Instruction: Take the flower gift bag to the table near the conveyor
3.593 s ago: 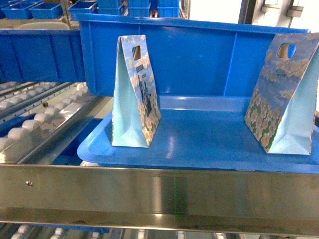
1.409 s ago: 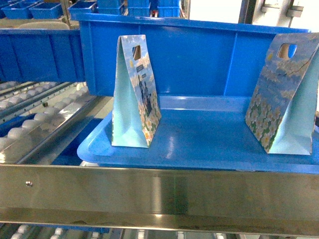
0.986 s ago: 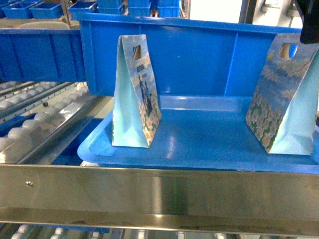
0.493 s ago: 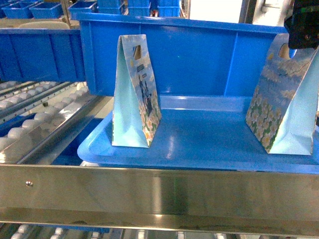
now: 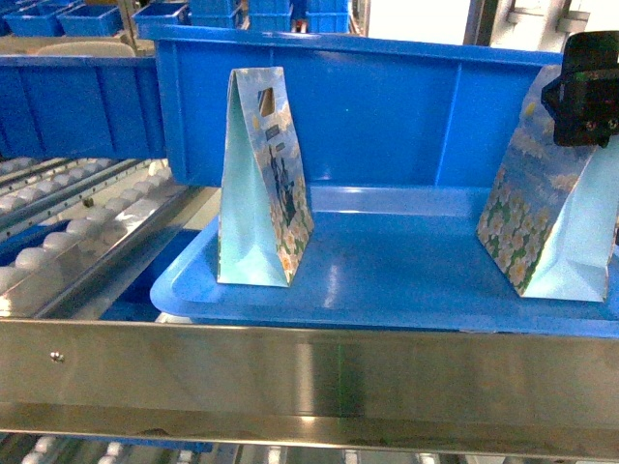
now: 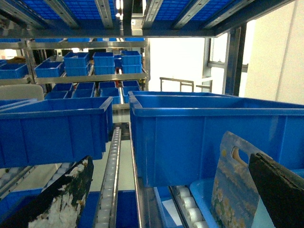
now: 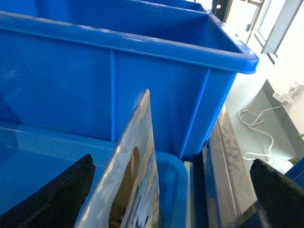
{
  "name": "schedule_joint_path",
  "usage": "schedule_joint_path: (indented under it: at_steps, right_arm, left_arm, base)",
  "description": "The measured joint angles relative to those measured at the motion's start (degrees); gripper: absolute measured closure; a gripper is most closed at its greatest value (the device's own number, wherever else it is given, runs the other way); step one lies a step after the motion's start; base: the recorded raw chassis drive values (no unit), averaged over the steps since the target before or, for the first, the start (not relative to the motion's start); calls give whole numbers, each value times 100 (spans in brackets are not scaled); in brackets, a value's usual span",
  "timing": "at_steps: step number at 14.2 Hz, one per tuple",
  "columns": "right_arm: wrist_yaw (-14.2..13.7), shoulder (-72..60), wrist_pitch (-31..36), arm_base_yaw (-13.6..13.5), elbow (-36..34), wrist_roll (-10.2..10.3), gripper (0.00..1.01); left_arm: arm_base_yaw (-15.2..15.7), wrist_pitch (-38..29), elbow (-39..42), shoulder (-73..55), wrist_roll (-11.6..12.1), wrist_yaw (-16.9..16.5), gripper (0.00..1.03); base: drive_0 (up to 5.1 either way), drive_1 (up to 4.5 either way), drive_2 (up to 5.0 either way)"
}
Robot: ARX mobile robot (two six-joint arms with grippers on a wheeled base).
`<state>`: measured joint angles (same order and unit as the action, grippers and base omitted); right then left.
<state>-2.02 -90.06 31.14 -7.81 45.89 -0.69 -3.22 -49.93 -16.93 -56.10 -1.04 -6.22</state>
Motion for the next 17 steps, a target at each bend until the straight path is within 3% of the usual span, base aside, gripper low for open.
schedule_joint_path:
  at_steps: [3,4,11,12,17]
  right_arm:
    - [140,4,149,-9,-114,138,3]
    - [168,24,105,-15,-170,212,9]
    - [581,647,103,-225,-505,216,94]
    - [632,680,146,-225,-557,227,99]
    - [629,721,358,-232,-730,146,99]
  left_arm:
    - [0,0,0,0,-2,2,5]
    - [0,0,0,0,-2,2,5]
    - [0,-2,0,0,-2,2,5]
    - [0,-2,0,0,-2,2,5]
    - [0,0,0,0,-2,0,5]
  base:
    - [0,0,0]
    - [0,0,0]
    - [0,0,0]
    - [0,0,0]
    - [0,0,0]
